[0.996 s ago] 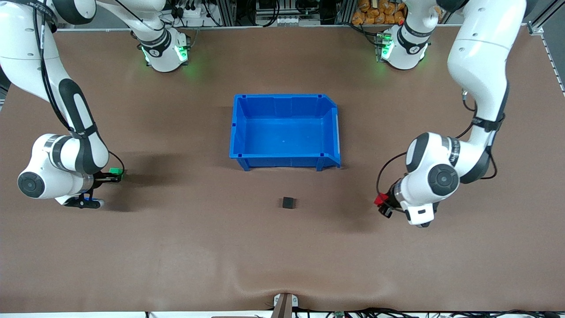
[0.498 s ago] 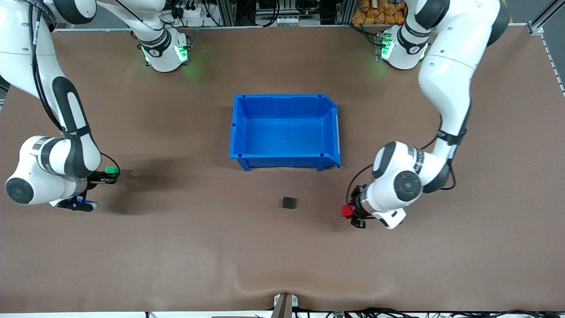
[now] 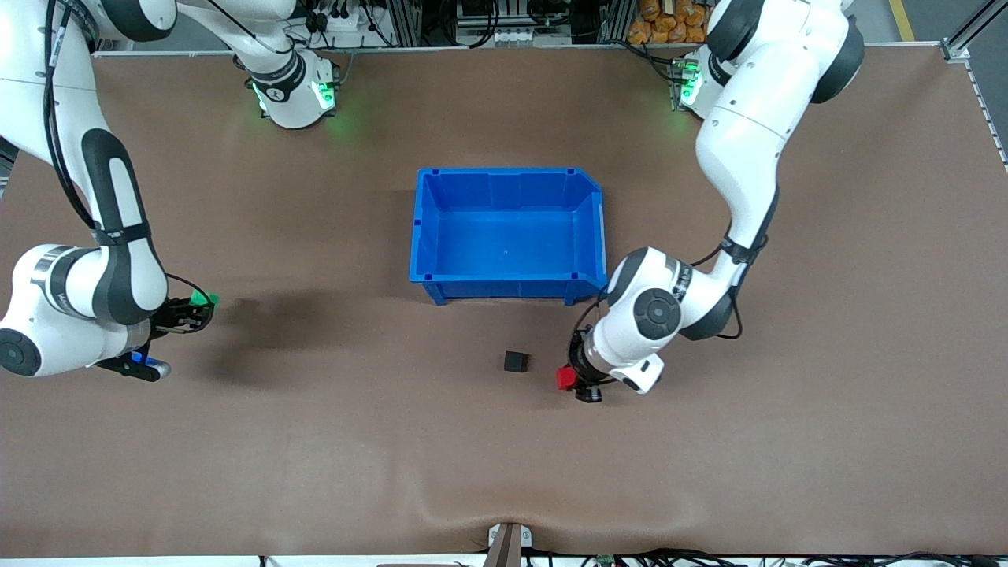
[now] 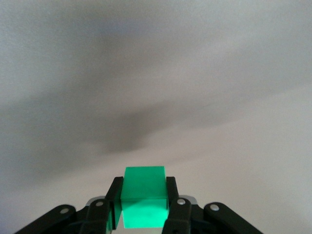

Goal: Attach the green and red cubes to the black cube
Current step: 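Carry the red cube with the left gripper beside the black cube, then release the red cube against the black cube and raise the left gripper, then carry the green cube to the black cube while the left gripper withdraws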

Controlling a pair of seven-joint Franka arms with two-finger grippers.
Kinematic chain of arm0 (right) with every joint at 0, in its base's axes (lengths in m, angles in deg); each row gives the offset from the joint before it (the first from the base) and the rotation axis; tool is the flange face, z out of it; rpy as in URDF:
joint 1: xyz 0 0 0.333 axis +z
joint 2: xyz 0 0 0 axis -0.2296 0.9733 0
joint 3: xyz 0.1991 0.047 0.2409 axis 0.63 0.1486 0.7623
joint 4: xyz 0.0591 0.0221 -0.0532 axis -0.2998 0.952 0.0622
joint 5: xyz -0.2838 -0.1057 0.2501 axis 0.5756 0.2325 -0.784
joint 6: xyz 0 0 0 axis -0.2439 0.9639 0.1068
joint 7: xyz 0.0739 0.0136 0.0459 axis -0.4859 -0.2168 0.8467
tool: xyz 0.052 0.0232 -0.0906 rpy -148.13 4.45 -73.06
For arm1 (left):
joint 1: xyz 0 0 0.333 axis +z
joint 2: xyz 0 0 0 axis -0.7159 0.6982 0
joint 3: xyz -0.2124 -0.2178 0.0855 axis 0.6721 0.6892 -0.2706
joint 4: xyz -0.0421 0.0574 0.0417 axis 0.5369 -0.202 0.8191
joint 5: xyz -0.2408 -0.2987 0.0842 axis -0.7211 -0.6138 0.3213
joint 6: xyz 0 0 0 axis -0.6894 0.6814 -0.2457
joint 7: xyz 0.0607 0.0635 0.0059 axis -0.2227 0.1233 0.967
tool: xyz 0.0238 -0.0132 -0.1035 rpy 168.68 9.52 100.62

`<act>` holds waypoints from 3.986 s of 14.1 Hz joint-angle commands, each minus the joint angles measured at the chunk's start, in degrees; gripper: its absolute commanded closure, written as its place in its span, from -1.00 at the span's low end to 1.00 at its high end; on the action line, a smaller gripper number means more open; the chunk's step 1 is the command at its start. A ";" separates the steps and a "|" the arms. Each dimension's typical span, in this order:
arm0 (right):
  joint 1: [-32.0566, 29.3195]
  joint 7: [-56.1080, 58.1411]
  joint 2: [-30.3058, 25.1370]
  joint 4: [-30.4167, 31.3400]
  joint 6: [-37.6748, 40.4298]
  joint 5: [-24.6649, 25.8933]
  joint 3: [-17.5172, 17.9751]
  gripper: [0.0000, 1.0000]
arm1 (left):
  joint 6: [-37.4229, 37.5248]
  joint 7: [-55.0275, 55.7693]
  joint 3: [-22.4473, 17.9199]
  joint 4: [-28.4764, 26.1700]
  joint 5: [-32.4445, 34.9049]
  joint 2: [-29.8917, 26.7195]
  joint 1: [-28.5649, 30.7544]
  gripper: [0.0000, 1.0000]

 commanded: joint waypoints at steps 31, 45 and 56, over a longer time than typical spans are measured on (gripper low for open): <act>19.83 -75.90 -0.22 -11.72 -4.36 -23.27 0.05 1.00 | -2.04 -2.61 -7.90 1.74 0.21 -1.40 -8.37 -1.00; 29.50 -96.30 7.24 -14.61 -27.48 -26.26 0.05 1.00 | 16.97 -37.10 -7.81 0.86 2.06 -14.61 2.70 -1.00; 36.00 -107.03 16.65 -20.07 -35.22 -26.17 -0.13 1.00 | 15.37 -74.38 -7.11 -16.59 1.44 -32.59 17.65 -1.00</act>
